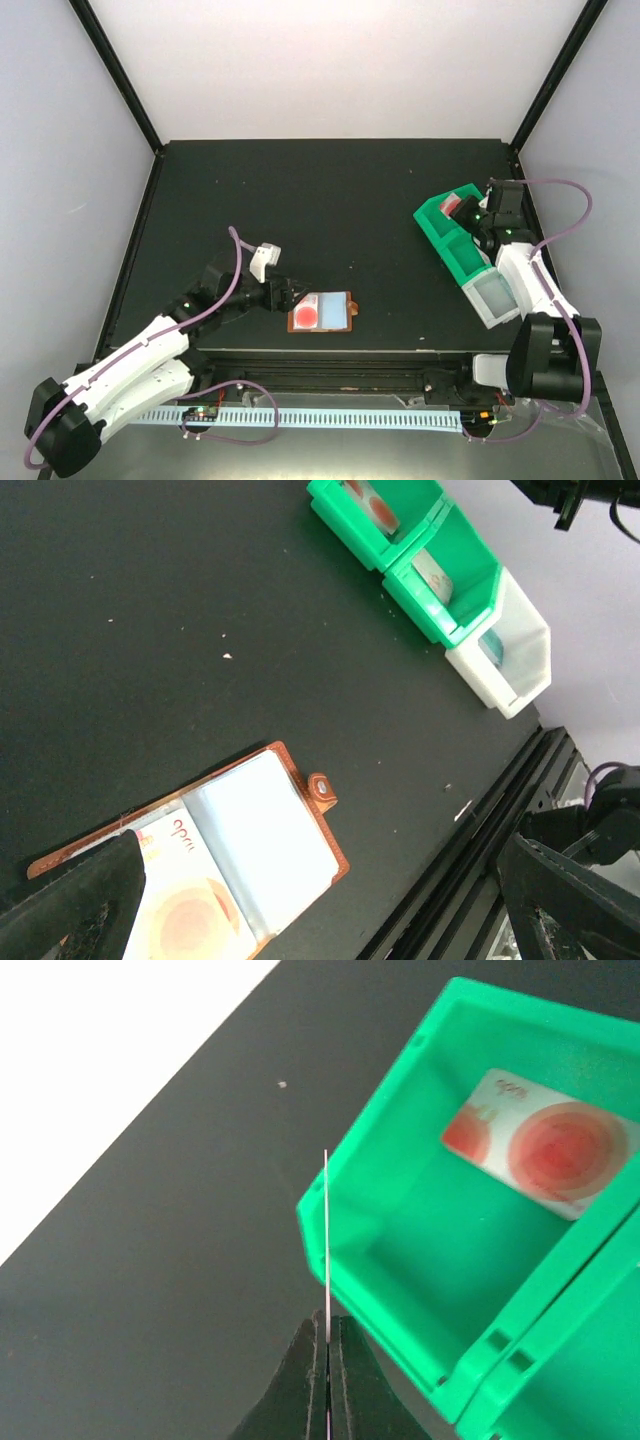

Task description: Take the credit cards out of the card holder

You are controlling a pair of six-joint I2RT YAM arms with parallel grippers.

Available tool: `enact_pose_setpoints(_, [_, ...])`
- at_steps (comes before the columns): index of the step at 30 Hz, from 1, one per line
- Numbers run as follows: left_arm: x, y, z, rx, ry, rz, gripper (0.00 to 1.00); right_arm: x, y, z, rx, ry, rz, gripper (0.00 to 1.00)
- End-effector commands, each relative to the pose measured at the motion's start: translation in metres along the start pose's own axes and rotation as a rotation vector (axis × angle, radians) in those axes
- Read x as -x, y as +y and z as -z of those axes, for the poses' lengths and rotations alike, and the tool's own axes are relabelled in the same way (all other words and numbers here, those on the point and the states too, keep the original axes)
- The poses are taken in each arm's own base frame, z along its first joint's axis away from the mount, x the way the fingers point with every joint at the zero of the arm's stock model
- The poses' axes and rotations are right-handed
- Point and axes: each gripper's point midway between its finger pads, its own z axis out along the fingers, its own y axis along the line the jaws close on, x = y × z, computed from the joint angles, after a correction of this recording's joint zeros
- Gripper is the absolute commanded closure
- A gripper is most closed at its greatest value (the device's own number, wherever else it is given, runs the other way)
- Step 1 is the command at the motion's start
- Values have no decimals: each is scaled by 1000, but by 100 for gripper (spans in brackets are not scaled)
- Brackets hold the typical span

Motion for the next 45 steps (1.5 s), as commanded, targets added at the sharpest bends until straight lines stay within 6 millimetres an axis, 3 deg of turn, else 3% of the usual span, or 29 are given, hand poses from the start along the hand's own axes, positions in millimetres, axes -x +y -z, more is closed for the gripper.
enact_pose_setpoints(1, [18, -13, 2, -26, -21, -63, 1, 21, -18, -8, -81, -22, -18, 99])
enact_pose_setpoints(7, [20, -9, 4, 10, -7, -93, 1, 45, -53, -24, -176, -42, -82, 99])
enact_pose_setpoints(14, [22, -2, 7, 44, -18, -94, 1, 54, -68, -44, -224, -23, -117, 99])
enact_pose_setpoints(26, [24, 4, 12, 78, -34, -84, 1, 54, -79, -83, -235, 30, -167, 96])
enact_pose_setpoints(36, [26, 11, 12, 103, -48, -63, 1, 56, -86, -100, -238, 46, -188, 94])
enact_pose_setpoints(45, [28, 12, 11, 107, -49, -54, 1, 61, -89, -97, -269, 34, -191, 77])
